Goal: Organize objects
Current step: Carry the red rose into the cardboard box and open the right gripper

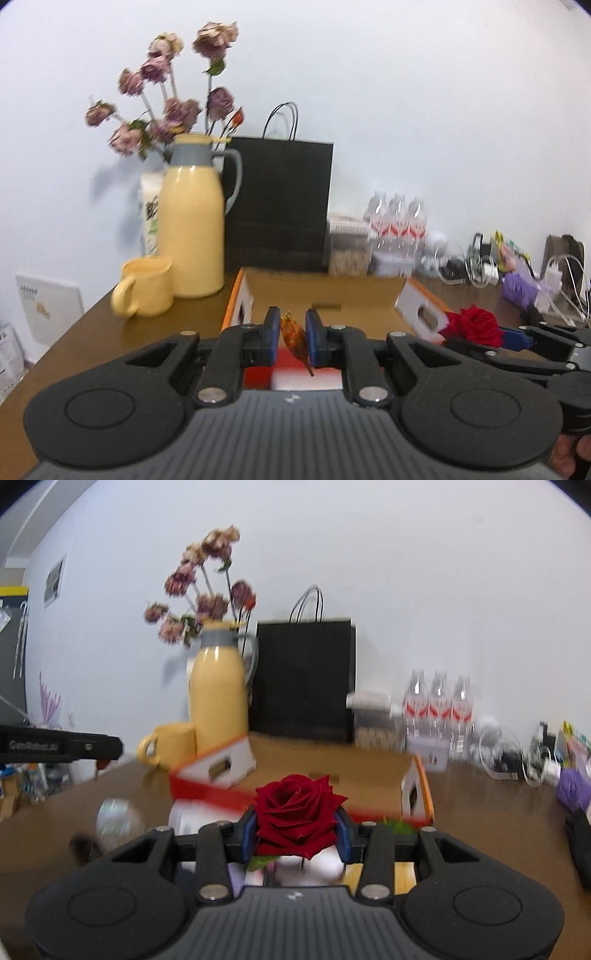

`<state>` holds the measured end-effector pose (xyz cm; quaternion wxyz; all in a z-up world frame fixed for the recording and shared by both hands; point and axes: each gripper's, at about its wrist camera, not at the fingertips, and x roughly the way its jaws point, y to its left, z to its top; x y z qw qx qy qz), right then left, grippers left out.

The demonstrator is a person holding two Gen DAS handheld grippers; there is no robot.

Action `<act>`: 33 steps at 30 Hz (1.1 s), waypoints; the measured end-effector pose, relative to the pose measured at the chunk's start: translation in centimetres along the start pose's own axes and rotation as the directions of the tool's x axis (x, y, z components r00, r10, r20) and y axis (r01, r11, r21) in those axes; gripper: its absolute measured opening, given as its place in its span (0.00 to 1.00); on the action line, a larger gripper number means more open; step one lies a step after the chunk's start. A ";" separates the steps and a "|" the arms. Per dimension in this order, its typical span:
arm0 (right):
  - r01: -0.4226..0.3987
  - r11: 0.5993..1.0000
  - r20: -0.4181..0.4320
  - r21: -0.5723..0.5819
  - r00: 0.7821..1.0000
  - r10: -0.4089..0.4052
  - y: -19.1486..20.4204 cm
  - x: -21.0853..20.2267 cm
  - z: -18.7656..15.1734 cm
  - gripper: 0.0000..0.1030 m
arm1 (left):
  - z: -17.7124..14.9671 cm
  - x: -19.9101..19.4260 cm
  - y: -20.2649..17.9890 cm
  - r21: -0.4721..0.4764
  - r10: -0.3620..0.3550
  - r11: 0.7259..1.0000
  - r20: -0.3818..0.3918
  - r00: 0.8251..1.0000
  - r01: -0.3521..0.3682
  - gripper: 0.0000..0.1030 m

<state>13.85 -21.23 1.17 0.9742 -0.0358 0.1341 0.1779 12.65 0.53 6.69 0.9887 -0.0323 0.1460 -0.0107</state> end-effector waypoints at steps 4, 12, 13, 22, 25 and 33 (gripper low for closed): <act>0.013 1.000 0.011 -0.001 1.000 -0.013 -0.6 3.5 3.1 0.38 | 2.5 4.2 -1.3 0.012 0.010 1.000 -0.025 1.000 -0.009 0.15; 0.052 0.999 -0.160 0.011 0.986 -0.049 -2.6 12.3 5.3 0.38 | 3.6 13.3 -2.6 0.031 0.057 0.998 -0.192 0.980 -0.052 0.15; 0.055 0.998 -0.185 0.009 0.981 -0.053 -2.7 13.2 5.2 0.38 | 3.4 14.3 -2.6 0.029 0.063 0.998 -0.216 0.974 -0.058 0.15; 0.088 0.995 -0.325 -0.038 0.941 -0.095 -2.3 18.8 2.3 0.38 | 0.3 20.3 -2.3 0.018 0.129 0.991 -0.363 0.923 -0.131 0.15; 0.078 0.997 -0.349 -0.020 0.934 -0.080 -2.2 19.7 1.9 0.40 | -0.5 20.7 -2.2 0.022 0.130 0.991 -0.375 0.918 -0.132 0.15; 0.110 0.993 -0.405 0.038 0.910 -0.085 -2.7 20.8 0.9 0.83 | -0.1 20.3 -2.2 0.029 0.146 0.989 -0.351 0.925 -0.146 0.68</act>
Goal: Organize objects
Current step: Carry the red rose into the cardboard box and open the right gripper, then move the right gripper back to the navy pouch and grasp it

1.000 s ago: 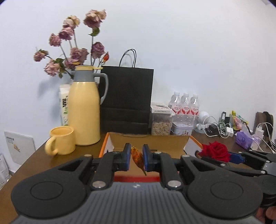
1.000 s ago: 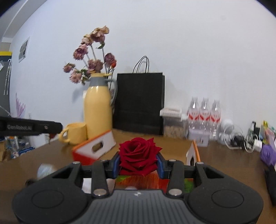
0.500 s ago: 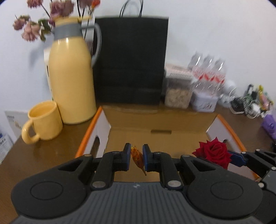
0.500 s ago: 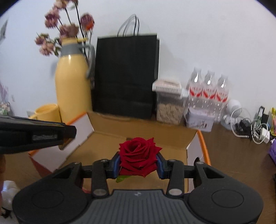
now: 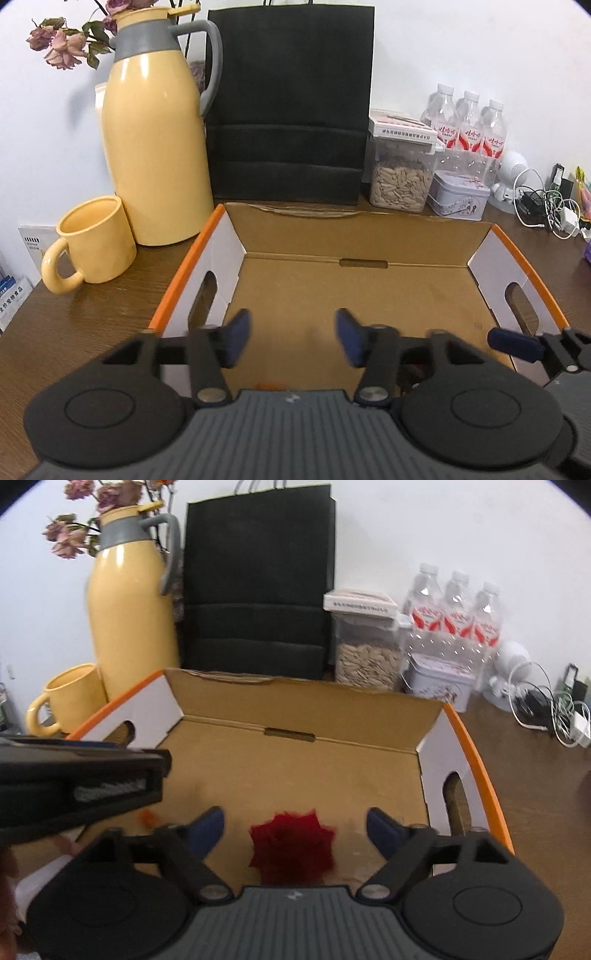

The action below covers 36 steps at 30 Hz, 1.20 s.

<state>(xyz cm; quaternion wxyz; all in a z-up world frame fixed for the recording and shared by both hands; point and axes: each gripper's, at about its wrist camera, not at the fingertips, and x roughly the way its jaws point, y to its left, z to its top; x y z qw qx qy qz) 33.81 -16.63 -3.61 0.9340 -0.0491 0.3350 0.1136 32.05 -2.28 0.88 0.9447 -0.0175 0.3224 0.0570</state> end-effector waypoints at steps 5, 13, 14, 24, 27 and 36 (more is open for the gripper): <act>0.014 0.999 -0.018 0.037 1.000 -0.013 -0.5 0.1 -0.1 1.00 | 0.0 -1.2 0.2 -0.002 -0.017 1.000 0.055 0.998 0.017 1.00; -0.008 1.000 0.019 0.010 1.000 0.008 -0.1 -3.0 -0.1 1.00 | -0.4 -3.2 0.7 -0.004 -0.010 1.000 0.083 0.997 0.010 1.00; -0.010 1.000 0.025 0.008 1.000 0.009 -0.2 -3.4 0.0 1.00 | -0.5 -3.6 0.9 -0.006 -0.010 1.000 0.089 0.996 0.011 1.00; 0.007 0.999 0.097 -0.047 0.995 -0.002 -0.5 -11.2 -2.1 1.00 | -3.5 -10.4 4.6 -0.029 -0.033 0.999 0.189 0.981 0.039 1.00; 0.004 0.998 0.119 -0.061 0.993 0.003 -0.8 -13.9 -3.8 1.00 | -4.9 -12.8 5.8 -0.034 -0.033 0.999 0.207 0.978 0.041 1.00; 0.006 0.991 0.132 -0.135 0.991 0.012 -0.5 -19.7 -11.0 1.00 | -12.0 -17.8 8.4 0.026 -0.066 0.998 0.166 0.984 0.062 1.00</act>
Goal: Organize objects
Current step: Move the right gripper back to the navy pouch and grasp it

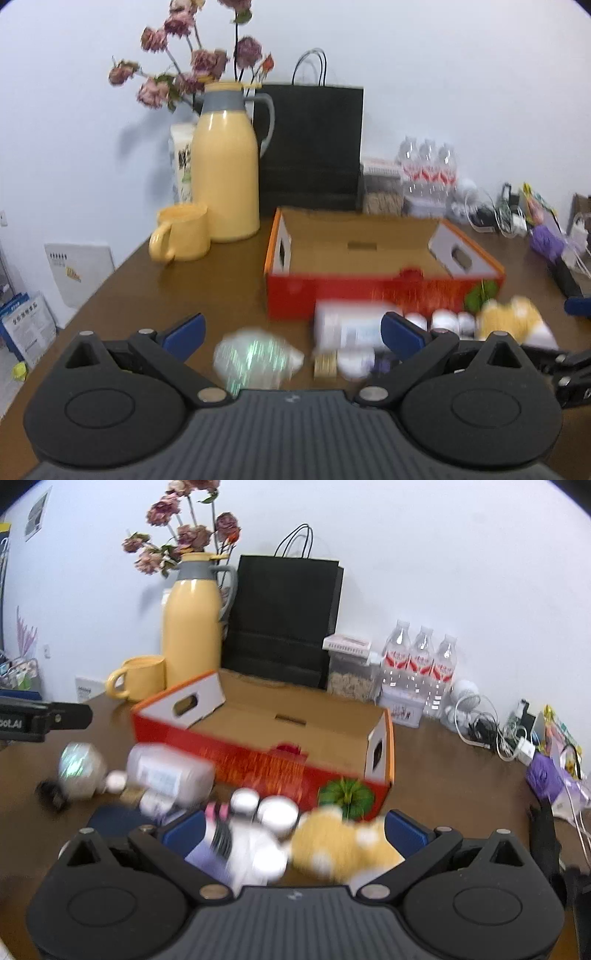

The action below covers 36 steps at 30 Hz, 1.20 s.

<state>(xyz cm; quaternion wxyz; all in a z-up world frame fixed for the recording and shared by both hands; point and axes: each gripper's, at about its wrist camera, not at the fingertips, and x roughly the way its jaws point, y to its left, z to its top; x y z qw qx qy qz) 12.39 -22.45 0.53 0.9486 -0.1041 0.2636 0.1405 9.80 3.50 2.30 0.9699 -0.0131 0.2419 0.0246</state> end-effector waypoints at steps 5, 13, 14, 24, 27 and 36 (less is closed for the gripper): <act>-0.015 1.000 -0.018 0.005 1.000 0.015 1.1 -2.2 -3.5 1.00 | -4.3 -1.8 0.6 0.004 0.011 1.000 -0.065 0.998 -0.011 1.00; -0.034 0.999 -0.037 0.041 0.999 0.035 2.7 -3.9 -6.9 1.00 | -8.9 -3.0 0.1 0.019 -0.045 0.999 -0.170 0.984 0.049 1.00; -0.033 0.999 -0.038 0.040 0.999 0.034 2.8 -4.0 -7.1 1.00 | -9.2 -3.0 0.0 0.018 -0.043 0.999 -0.179 0.983 0.047 1.00; -0.046 0.997 -0.051 0.067 0.997 0.050 2.8 -3.6 -7.8 1.00 | -10.4 -2.6 -0.9 0.032 -0.040 0.998 -0.198 0.979 0.047 0.87; -0.054 0.996 -0.053 0.064 0.997 0.058 3.0 -3.4 -7.8 1.00 | -10.6 -2.7 -1.3 0.056 -0.041 0.997 -0.161 0.986 0.051 0.46; -0.099 0.995 -0.041 0.029 0.994 0.100 4.7 -3.0 -7.2 1.00 | -10.4 -2.7 0.9 0.034 0.004 0.999 -0.134 0.991 0.000 0.03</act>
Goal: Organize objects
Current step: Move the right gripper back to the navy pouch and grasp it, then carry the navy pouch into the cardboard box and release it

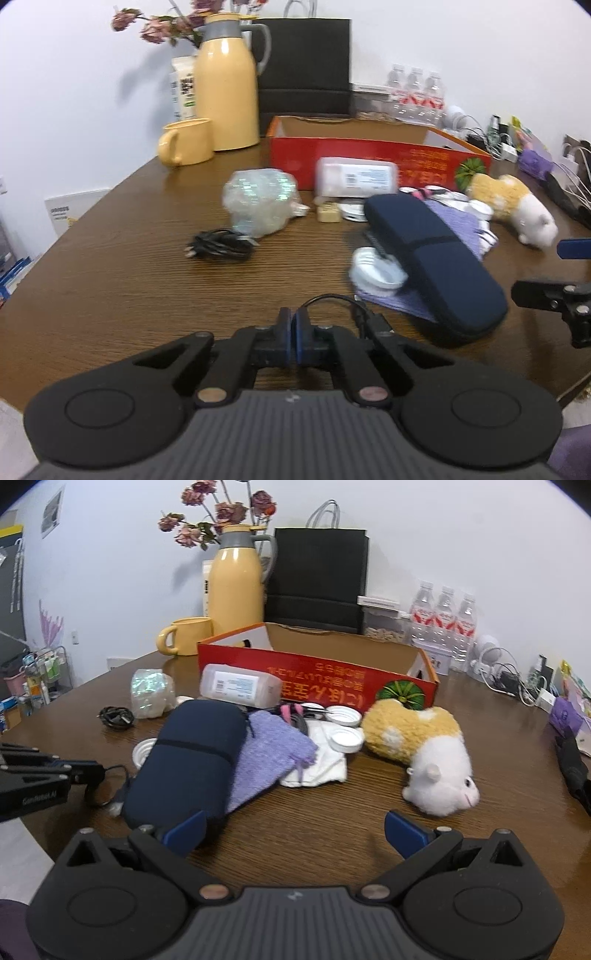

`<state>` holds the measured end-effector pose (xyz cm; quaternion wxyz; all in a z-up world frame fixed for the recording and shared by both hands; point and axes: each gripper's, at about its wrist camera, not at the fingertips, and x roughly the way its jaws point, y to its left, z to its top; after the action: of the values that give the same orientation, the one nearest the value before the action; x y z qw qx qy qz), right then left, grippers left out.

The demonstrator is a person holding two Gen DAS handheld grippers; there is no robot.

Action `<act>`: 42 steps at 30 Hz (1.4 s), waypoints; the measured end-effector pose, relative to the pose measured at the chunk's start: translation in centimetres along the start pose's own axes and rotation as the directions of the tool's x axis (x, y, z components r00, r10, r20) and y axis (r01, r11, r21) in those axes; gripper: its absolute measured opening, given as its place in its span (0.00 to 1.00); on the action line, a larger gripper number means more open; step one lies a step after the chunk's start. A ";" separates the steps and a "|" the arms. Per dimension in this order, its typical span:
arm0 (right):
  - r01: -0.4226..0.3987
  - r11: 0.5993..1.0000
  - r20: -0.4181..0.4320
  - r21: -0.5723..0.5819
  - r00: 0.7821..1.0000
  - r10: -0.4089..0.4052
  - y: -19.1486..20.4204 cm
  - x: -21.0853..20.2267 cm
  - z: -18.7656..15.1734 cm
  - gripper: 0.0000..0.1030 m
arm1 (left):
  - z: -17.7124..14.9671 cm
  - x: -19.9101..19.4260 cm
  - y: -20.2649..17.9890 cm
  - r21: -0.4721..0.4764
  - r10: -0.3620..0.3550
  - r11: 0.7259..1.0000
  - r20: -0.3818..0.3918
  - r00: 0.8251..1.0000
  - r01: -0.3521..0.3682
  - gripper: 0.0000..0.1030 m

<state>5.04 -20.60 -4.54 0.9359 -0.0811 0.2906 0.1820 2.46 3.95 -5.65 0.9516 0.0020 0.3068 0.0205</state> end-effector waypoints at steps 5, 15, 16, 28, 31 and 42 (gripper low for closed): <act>-0.053 0.998 0.024 -0.028 0.998 0.054 1.7 0.7 1.2 1.00 | 0.1 -0.5 0.8 -0.013 0.005 1.000 0.030 1.000 -0.004 0.03; -0.140 0.989 -0.044 -0.051 0.989 0.138 5.5 4.9 3.2 0.99 | 0.4 -0.9 1.6 -0.034 0.006 0.999 0.058 0.998 -0.004 0.03; -0.146 0.988 -0.047 -0.048 0.989 0.143 5.6 5.0 3.1 0.94 | 0.4 -0.9 1.7 -0.035 0.004 0.999 0.059 0.998 -0.002 0.03; -0.193 0.981 -0.031 0.005 0.981 0.193 4.5 4.4 2.6 0.68 | 0.7 -1.8 1.2 -0.014 -0.021 1.000 0.097 0.995 0.022 0.03; -0.190 0.982 -0.008 0.005 0.982 0.190 4.2 4.0 2.6 0.66 | 1.1 -2.3 0.9 -0.003 -0.029 1.000 0.121 0.992 0.030 0.03; -0.164 0.986 0.076 0.015 0.984 0.162 2.8 2.5 3.2 0.65 | 2.8 -3.7 -0.4 0.041 -0.060 0.998 0.204 0.977 0.053 0.03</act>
<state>7.51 -16.46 -3.44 0.9289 -0.0400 0.2629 0.2578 1.10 3.43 -1.23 0.9781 0.0121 0.2074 -0.0123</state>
